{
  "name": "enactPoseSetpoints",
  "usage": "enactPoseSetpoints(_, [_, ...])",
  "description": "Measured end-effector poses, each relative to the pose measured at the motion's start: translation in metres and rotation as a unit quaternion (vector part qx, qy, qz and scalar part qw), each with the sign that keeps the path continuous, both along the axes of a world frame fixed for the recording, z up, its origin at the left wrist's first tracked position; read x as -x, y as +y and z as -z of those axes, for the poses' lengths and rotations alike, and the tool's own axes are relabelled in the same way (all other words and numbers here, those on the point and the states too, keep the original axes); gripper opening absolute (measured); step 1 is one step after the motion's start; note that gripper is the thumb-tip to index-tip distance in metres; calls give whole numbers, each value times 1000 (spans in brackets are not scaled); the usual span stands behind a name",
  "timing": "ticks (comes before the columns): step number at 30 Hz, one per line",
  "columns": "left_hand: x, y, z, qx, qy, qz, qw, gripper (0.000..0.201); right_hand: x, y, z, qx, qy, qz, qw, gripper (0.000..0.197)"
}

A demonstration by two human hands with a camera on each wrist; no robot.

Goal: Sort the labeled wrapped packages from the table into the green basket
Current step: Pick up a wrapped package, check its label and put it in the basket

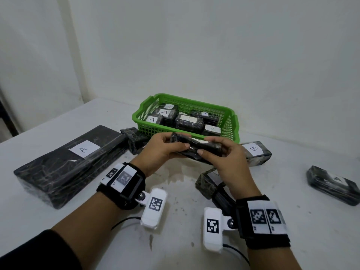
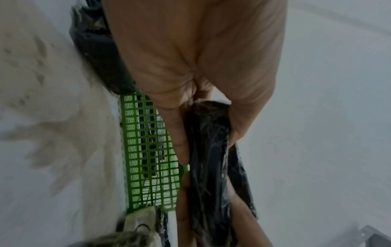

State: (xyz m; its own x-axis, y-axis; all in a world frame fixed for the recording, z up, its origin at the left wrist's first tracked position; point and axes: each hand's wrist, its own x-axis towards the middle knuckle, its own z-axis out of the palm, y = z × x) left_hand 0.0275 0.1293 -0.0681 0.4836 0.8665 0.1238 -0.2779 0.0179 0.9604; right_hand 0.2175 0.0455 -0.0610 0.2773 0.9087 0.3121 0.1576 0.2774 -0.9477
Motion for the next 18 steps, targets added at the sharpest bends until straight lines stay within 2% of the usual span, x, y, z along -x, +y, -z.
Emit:
enactPoseSetpoints(5, [4, -1, -4, 26, -19, 25, 999, 41, -5, -4, -3, -4, 43, -20, 999, 35])
enactPoseSetpoints(8, [3, -1, -1, 4, -3, 21, 1000, 35, -7, -6, -3, -11, 23, -18, 1000, 41])
enactPoseSetpoints(10, [4, -2, 0, -19, 14, 23, 999, 39, -5, -8, -3, -16, 6, -17, 1000, 45])
enactPoseSetpoints(13, [4, -4, -3, -22, 2, 43, 999, 46, -2, -7, -3, -28, 1, 0, 1000, 39])
enactPoseSetpoints(18, [7, -1, -4, -49, 7, 23, 999, 42, -6, -7, -5, -22, -2, -20, 1000, 47])
